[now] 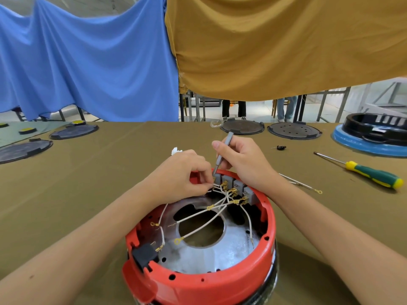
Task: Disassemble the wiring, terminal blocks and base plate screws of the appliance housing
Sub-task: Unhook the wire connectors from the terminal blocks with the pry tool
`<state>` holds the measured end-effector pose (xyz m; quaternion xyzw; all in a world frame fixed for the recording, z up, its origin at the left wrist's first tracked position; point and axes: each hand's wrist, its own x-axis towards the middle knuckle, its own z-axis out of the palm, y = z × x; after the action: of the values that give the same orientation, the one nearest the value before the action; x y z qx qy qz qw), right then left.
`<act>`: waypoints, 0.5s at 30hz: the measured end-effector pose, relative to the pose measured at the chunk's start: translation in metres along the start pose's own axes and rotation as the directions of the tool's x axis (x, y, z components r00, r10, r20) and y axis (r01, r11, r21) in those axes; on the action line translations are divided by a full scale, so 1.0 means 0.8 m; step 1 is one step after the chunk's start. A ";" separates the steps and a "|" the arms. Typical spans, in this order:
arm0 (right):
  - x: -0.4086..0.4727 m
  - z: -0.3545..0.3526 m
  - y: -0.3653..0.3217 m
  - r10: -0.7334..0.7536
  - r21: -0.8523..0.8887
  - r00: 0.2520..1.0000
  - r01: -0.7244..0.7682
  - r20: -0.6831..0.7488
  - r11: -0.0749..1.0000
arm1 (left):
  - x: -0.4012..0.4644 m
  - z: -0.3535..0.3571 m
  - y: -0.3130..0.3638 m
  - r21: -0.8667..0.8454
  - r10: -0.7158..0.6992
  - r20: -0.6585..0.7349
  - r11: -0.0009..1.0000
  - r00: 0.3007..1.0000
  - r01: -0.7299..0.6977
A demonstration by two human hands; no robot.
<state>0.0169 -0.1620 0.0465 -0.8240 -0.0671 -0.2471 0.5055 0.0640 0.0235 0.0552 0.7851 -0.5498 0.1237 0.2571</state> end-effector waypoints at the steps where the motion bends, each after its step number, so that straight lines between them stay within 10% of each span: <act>1: 0.000 -0.001 0.001 -0.006 0.007 1.000 0.006 -0.023 1.000 | 0.000 -0.001 0.000 0.000 0.002 0.002 1.000 1.000 -0.002; 15: 0.000 -0.002 0.001 -0.033 -0.017 0.998 0.032 -0.048 0.999 | 0.001 -0.001 0.001 -0.004 -0.002 0.009 1.000 1.000 0.003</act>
<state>0.0165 -0.1633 0.0465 -0.8208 -0.0662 -0.2755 0.4961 0.0632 0.0233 0.0566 0.7858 -0.5502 0.1186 0.2565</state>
